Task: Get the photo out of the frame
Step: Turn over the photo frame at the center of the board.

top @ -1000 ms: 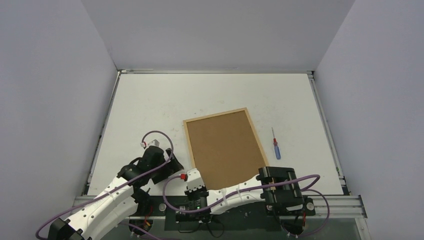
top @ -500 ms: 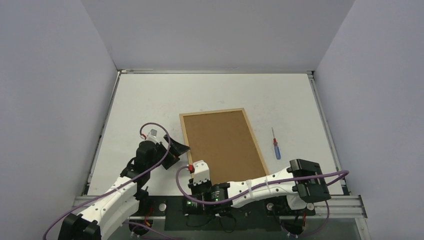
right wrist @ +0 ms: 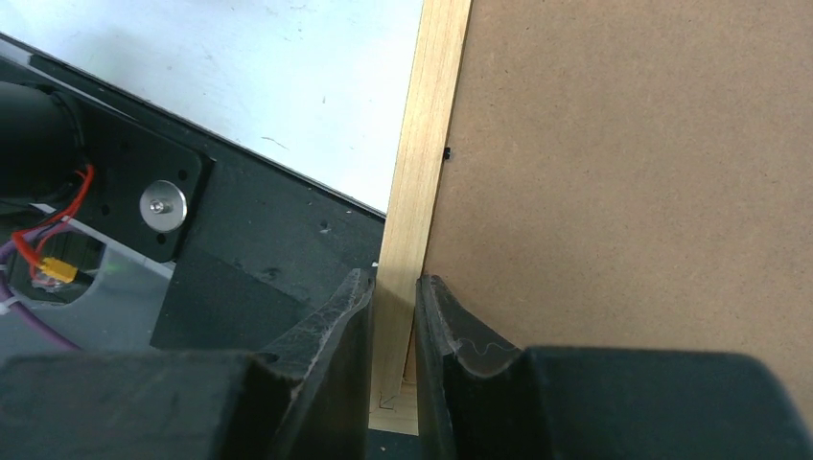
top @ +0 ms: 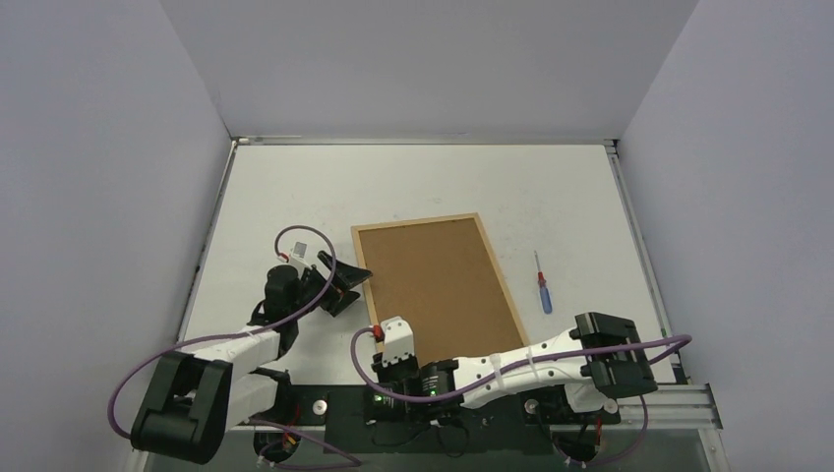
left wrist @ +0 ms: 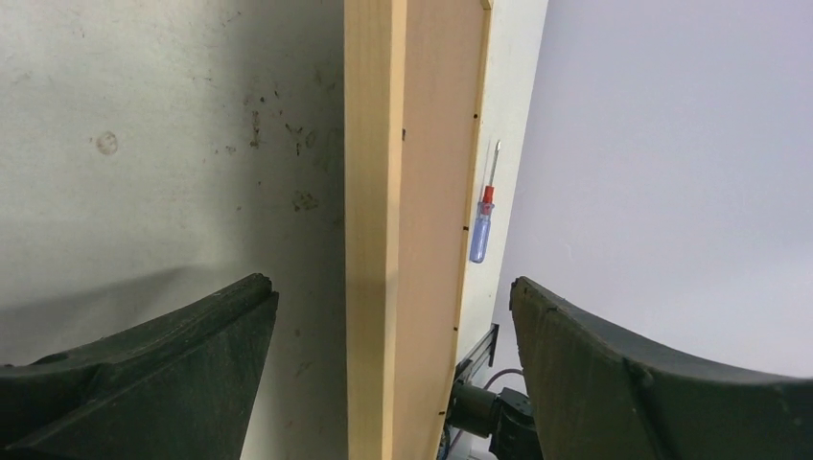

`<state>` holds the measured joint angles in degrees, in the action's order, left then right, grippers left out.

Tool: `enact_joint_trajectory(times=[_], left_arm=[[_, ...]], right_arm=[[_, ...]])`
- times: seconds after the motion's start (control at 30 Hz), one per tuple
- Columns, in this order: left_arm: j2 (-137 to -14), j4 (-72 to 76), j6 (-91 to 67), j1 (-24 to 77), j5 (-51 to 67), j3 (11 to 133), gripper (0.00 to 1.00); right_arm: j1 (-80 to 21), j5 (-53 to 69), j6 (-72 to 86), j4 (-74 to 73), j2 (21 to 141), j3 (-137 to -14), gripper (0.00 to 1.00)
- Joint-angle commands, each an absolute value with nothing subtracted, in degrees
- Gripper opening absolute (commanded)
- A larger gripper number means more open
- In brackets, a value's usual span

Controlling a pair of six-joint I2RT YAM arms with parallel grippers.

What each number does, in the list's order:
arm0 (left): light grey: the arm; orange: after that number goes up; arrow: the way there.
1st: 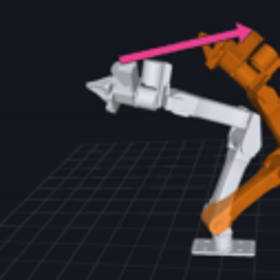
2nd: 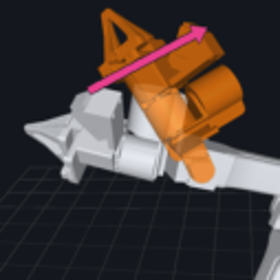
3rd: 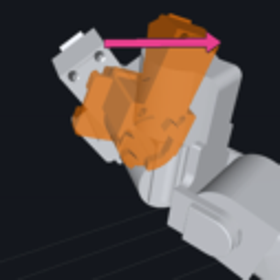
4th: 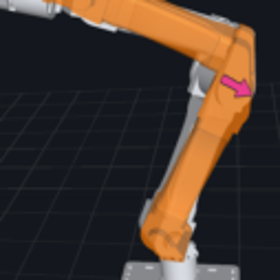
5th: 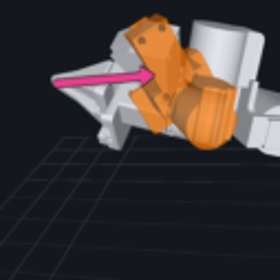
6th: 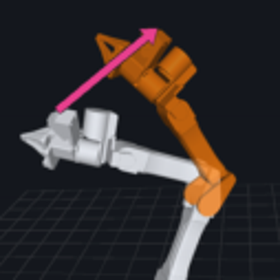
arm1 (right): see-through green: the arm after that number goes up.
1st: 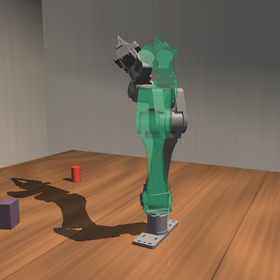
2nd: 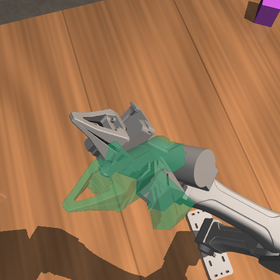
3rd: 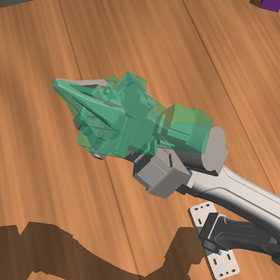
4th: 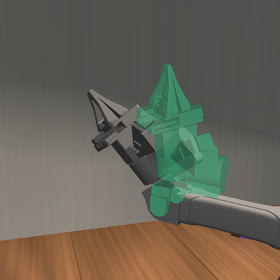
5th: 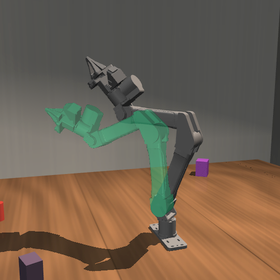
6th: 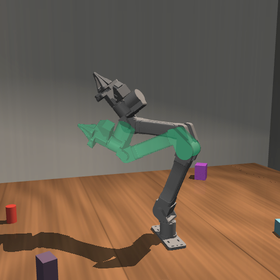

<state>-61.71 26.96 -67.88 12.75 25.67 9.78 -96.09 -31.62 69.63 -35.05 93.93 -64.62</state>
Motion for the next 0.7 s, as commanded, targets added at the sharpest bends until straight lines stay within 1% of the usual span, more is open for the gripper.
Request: enact_joint_trajectory(times=[0.0,0.27,0.47,0.53,0.57,0.67], left_arm=[[-67.3,43.3,-69.6,12.1,29.4,9.0,0.88],[-71.3,46.5,-67.9,12.0,30.5,11.2,0.76],[-74.7,51.8,-68.8,12.1,32.8,11.0,0.59],[-75.9,55.2,-69.9,12.1,33.0,10.1,0.51],[-76.1,56.5,-70.4,12.0,32.9,9.7,0.49],[-75.7,54.6,-69.6,12.1,32.8,10.1,0.4]], right_arm=[[-96.8,-32.8,68.7,-27.9,88.9,-65.5,0.0],[-97.3,-32.4,68.0,-26.8,88.4,-65.7,0.0],[-97.3,-32.3,67.6,-25.5,87.3,-65.3,0.0],[-97.3,-32.1,67.3,-25.2,87.1,-65.4,0.0],[-97.2,-32.3,67.3,-25.3,87.0,-65.4,0.0],[-97.2,-32.5,67.6,-25.1,86.7,-65.0,0.0]])
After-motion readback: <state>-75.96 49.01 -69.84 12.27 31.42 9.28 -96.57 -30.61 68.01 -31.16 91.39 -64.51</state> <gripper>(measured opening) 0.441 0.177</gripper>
